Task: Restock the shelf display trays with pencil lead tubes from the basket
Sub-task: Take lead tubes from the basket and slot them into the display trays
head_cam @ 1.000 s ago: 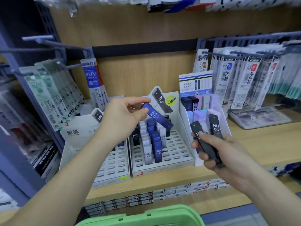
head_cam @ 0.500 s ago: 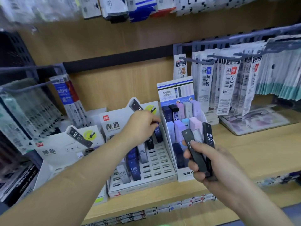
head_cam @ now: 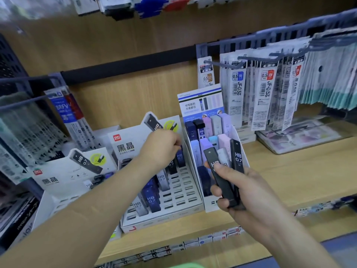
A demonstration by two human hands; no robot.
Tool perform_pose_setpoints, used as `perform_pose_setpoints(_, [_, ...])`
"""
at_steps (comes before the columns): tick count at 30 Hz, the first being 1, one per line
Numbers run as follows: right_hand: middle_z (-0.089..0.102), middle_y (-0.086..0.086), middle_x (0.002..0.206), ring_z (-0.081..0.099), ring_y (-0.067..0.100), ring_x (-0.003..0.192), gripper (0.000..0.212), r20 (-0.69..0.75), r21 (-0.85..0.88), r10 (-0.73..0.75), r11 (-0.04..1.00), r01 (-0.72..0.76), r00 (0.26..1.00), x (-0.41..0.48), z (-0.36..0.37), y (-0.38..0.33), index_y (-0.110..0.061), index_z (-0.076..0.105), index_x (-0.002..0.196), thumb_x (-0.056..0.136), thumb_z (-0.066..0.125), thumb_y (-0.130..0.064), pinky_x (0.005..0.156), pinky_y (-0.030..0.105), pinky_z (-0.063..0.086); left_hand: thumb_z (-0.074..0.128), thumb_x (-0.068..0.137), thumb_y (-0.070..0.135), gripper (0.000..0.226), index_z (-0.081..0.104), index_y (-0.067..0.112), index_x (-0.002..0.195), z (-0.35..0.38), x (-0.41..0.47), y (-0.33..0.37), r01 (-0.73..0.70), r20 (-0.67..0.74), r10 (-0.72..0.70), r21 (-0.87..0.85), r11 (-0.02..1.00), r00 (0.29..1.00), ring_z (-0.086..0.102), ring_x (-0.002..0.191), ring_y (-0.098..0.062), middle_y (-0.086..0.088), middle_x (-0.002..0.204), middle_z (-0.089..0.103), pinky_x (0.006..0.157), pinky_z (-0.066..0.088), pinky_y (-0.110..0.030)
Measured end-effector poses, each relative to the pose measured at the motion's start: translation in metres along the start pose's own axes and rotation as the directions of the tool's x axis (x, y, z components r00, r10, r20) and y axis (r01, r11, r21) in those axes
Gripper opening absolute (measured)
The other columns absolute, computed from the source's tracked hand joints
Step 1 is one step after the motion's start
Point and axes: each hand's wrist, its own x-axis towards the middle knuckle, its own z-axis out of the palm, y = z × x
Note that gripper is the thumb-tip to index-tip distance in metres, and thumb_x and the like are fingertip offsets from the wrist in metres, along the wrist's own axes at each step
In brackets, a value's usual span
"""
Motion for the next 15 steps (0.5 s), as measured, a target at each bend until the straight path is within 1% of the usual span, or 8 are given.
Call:
perform_pose_setpoints(3, [0.062,0.004,0.067,0.054,0.014,0.051,0.019,-0.004,-0.007,-0.025,1.0,0.024,1.0,0.0,0.002,0.002,-0.006,0.068,0.094,0.079,0.069,-0.018,0.038,0.02,0.038,0.054,0.093,0.022,0.023,0.072,0.015,0.081,-0.007,-0.003,0.004,0.023,-0.023,-0.024,-0.049,0.999,0.999,0.061,0.082,-0.021,-0.001,0.079,0.07,0.074,0.048,-0.03])
perform_pose_setpoints(5, [0.062,0.004,0.067,0.057,0.015,0.052,0.017,-0.024,-0.008,-0.024,1.0,0.024,0.999,0.001,0.003,0.003,-0.01,0.067,0.086,0.074,0.072,-0.02,0.039,0.021,0.04,0.055,0.094,0.017,0.019,0.073,0.018,0.086,-0.022,-0.014,0.011,0.108,-0.023,-0.125,-0.367,0.924,0.992,0.063,0.084,-0.014,0.006,0.085,0.071,0.075,0.047,-0.025])
perform_pose_setpoints(7, [0.064,0.005,0.068,0.058,0.014,0.052,0.015,-0.025,-0.005,-0.019,1.0,0.019,1.0,0.0,0.004,0.003,-0.01,0.067,0.084,0.076,0.073,-0.021,0.039,0.02,0.041,0.06,0.09,0.003,0.024,0.072,0.02,0.1,-0.043,-0.038,0.021,0.16,0.14,-0.079,-0.804,0.572,0.987,0.065,0.092,-0.007,0.009,0.101,0.073,0.077,0.051,-0.021])
perform_pose_setpoints(8, [0.065,0.005,0.069,0.057,0.014,0.051,0.014,-0.014,-0.011,-0.012,1.0,0.012,1.0,-0.001,0.005,0.004,-0.01,0.068,0.084,0.079,0.072,-0.022,0.039,0.019,0.04,0.064,0.086,-0.002,0.029,0.071,0.019,0.105,-0.05,-0.051,0.025,0.174,0.199,0.019,-0.895,0.41,0.98,0.065,0.096,-0.007,0.006,0.107,0.072,0.08,0.053,-0.021])
perform_pose_setpoints(9, [0.065,0.005,0.07,0.056,0.012,0.05,0.013,0.005,-0.022,-0.003,1.0,0.003,1.0,-0.002,0.007,0.004,-0.009,0.069,0.085,0.081,0.071,-0.022,0.038,0.018,0.038,0.068,0.082,-0.004,0.032,0.07,0.016,0.108,-0.055,-0.062,0.028,0.177,0.223,0.097,-0.921,0.346,0.97,0.066,0.099,-0.01,0.003,0.111,0.071,0.083,0.053,-0.022])
perform_pose_setpoints(11, [0.066,0.004,0.071,0.055,0.011,0.048,0.013,0.049,-0.053,0.004,0.999,-0.001,0.999,-0.004,0.01,0.006,-0.01,0.07,0.088,0.082,0.069,-0.022,0.038,0.016,0.036,0.073,0.074,0.005,0.033,0.071,0.012,0.106,-0.058,-0.079,0.033,0.173,0.226,0.125,-0.926,0.335,0.966,0.067,0.098,-0.013,-0.004,0.108,0.072,0.084,0.053,-0.021])
perform_pose_setpoints(13, [0.068,0.006,0.073,0.055,0.012,0.049,0.018,0.081,-0.092,-0.004,0.996,0.011,0.997,-0.005,0.013,0.009,-0.01,0.07,0.091,0.08,0.069,-0.024,0.039,0.017,0.035,0.073,0.068,0.012,0.03,0.073,0.012,0.099,-0.055,-0.086,0.033,0.162,0.181,0.028,-0.93,0.331,0.983,0.069,0.091,-0.015,-0.007,0.099,0.074,0.077,0.052,-0.017])
perform_pose_setpoints(15, [0.071,0.008,0.076,0.057,0.013,0.049,0.016,0.097,-0.126,0.016,0.992,-0.004,0.995,-0.006,0.014,0.009,-0.011,0.07,0.094,0.085,0.068,-0.024,0.039,0.018,0.036,0.072,0.069,0.005,0.028,0.074,0.012,0.096,-0.051,-0.091,0.028,0.148,0.138,-0.052,-0.944,0.295,0.989,0.07,0.093,-0.018,-0.006,0.097,0.074,0.077,0.054,-0.02])
